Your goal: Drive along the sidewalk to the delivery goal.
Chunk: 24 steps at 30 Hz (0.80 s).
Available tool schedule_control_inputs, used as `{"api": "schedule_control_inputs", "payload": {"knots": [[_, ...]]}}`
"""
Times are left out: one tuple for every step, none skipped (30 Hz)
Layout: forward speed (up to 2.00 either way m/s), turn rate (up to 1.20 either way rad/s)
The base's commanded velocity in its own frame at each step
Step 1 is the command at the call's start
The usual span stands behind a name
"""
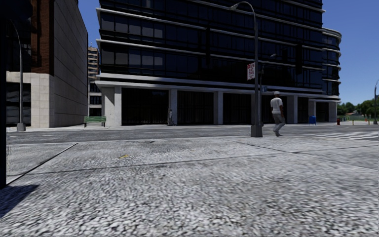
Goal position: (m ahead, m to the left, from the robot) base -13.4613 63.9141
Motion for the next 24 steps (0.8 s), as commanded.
{"api": "schedule_control_inputs", "payload": {"knots": [[2.00,0.53],[2.00,0.53],[2.00,0.53],[2.00,0.53],[2.00,0.53],[2.00,0.53],[2.00,0.53],[2.00,0.53],[2.00,0.53],[2.00,0.53],[2.00,0.53],[2.00,0.53],[2.00,0.53],[2.00,0.53],[2.00,0.53],[2.00,0.53],[2.00,0.53],[2.00,0.53],[2.00,0.53],[2.00,0.53],[2.00,0.53],[2.00,0.53],[2.00,0.53],[2.00,0.53]]}}
